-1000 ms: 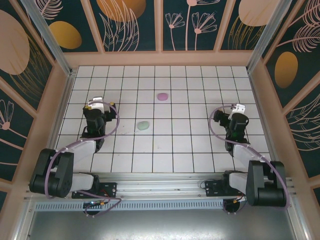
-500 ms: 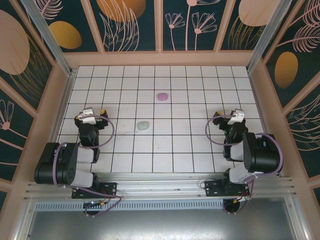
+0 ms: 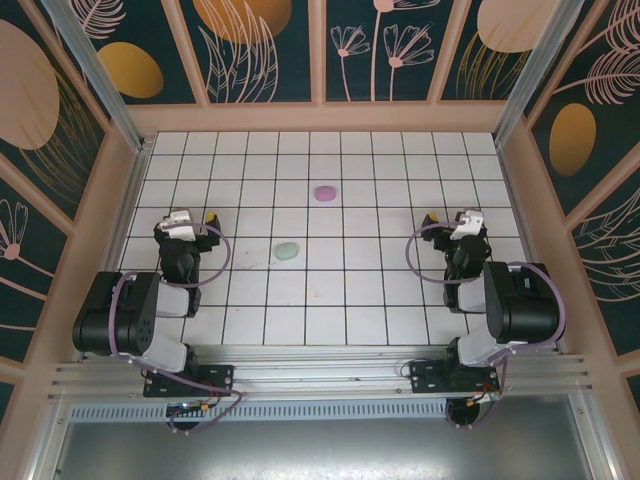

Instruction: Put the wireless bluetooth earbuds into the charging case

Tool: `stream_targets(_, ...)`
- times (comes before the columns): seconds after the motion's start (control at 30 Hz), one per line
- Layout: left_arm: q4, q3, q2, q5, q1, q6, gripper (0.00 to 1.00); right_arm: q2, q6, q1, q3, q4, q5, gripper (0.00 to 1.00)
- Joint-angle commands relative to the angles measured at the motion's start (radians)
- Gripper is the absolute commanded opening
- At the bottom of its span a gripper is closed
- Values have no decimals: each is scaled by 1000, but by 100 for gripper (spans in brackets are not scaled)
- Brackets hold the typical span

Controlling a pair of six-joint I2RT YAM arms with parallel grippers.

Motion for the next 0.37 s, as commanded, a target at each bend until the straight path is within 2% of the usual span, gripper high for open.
stream_targets(0.0, 15, 9, 1, 16, 7, -9, 99, 5, -8, 3, 7, 23, 12, 99)
stream_targets(0.33, 15, 9, 1, 16, 7, -9, 99, 6, -15, 8, 11, 18, 4, 99)
